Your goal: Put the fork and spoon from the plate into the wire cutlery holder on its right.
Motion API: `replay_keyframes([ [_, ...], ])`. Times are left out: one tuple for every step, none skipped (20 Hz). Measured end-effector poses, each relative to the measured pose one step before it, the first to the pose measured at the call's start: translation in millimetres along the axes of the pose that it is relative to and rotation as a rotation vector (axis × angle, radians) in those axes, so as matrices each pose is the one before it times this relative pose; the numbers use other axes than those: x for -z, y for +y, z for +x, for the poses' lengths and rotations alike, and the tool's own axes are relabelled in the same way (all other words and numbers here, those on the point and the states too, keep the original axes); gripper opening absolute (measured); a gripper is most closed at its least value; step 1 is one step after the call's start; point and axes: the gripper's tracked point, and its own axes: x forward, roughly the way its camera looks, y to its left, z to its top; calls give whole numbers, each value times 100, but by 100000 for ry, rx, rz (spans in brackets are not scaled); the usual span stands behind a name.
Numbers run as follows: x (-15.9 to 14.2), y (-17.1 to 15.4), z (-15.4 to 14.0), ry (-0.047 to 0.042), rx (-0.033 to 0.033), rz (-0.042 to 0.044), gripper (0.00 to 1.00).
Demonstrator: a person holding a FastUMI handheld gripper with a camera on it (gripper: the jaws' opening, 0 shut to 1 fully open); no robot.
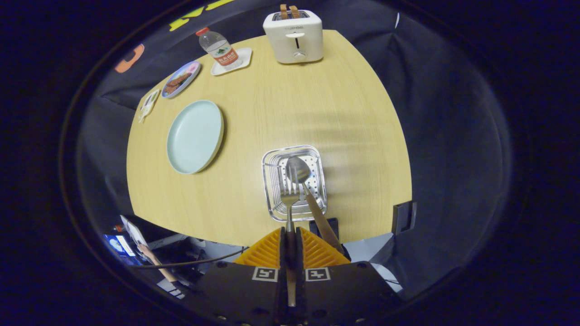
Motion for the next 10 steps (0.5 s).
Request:
replay_keyframes([
  [-406, 2, 9, 341, 36, 331, 7],
  [-328, 38, -44, 323, -204, 5, 7],
  [-214, 52, 134, 44, -16, -372, 8],
  [-180, -79, 105, -53, 413, -531, 8],
  [-301, 33, -9, -810, 73, -463, 7],
  [-333, 50, -61, -1215, 344, -617, 11],
  [-206, 101, -230, -1146, 254, -930, 10],
  [-214, 205, 166, -1776, -190, -1031, 14],
  [-461, 402, -459, -1984, -827, -1262, 17],
  [-279, 260, -201, -2206, 15, -1246, 20],
])
